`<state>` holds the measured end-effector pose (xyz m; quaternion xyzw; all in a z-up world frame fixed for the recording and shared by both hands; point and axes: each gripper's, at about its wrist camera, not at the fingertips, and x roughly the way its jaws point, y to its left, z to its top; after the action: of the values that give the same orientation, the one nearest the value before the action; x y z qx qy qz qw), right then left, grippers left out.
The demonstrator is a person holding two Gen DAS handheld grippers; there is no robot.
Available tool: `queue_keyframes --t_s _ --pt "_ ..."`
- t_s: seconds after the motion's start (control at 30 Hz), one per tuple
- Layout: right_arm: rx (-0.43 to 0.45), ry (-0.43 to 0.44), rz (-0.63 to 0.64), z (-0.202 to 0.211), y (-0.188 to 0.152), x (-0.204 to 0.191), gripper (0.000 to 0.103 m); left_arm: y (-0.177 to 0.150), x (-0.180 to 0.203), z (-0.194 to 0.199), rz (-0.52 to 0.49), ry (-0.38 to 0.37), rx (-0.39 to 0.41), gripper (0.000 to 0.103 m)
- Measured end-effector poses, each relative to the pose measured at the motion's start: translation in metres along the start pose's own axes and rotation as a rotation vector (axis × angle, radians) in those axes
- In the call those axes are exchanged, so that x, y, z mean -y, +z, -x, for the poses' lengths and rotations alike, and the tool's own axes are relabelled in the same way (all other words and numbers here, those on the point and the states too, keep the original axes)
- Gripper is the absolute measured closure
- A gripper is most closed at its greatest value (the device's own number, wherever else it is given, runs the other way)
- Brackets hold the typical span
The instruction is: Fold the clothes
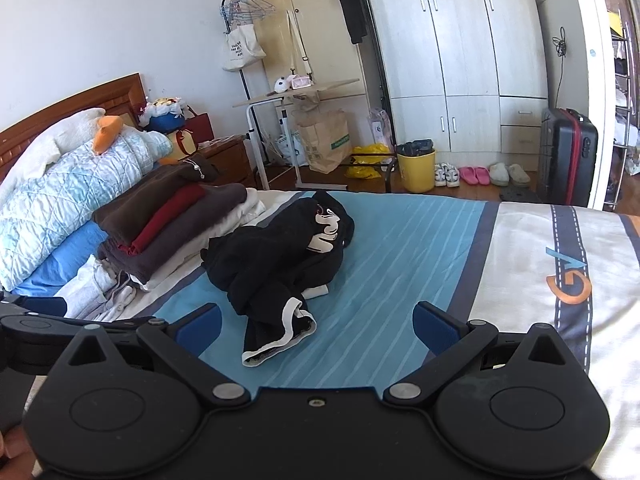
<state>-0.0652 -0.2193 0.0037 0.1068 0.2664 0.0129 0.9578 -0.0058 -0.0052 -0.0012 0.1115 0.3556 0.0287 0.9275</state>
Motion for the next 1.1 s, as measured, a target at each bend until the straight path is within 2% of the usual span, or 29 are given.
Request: queue_keyframes --t_s 1.1 --pt "-0.016 -0.004 0.017 -0.002 -0.001 -0.003 0.0 -0.007 -0.001 -0.012 -0.011 -0.037 -0.044 0.0"
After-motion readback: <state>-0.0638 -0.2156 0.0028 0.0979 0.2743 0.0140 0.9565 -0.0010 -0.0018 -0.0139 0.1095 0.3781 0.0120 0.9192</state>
